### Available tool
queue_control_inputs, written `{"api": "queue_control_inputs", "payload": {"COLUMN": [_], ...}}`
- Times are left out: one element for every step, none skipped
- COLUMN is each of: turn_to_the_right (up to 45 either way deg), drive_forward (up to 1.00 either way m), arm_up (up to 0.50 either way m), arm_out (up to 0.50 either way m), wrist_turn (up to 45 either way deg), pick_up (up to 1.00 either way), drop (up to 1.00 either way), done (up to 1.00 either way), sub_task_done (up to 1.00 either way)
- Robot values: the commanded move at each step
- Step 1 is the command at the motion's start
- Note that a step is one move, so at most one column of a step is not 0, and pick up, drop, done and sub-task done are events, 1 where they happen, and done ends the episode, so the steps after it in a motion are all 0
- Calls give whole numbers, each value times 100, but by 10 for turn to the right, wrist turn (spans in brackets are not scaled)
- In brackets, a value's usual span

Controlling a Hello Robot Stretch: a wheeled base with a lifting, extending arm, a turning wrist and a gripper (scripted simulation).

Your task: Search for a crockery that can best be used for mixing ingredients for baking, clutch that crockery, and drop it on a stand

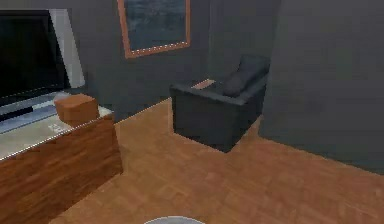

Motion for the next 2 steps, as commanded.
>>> {"api": "queue_control_inputs", "payload": {"turn_to_the_right": [450,330], "drive_forward": [0,0], "arm_up": [0,0], "arm_out": [0,0], "wrist_turn": [0,0], "pick_up": [0,0], "drop": [0,0], "done": [0,0], "sub_task_done": [0,0]}}
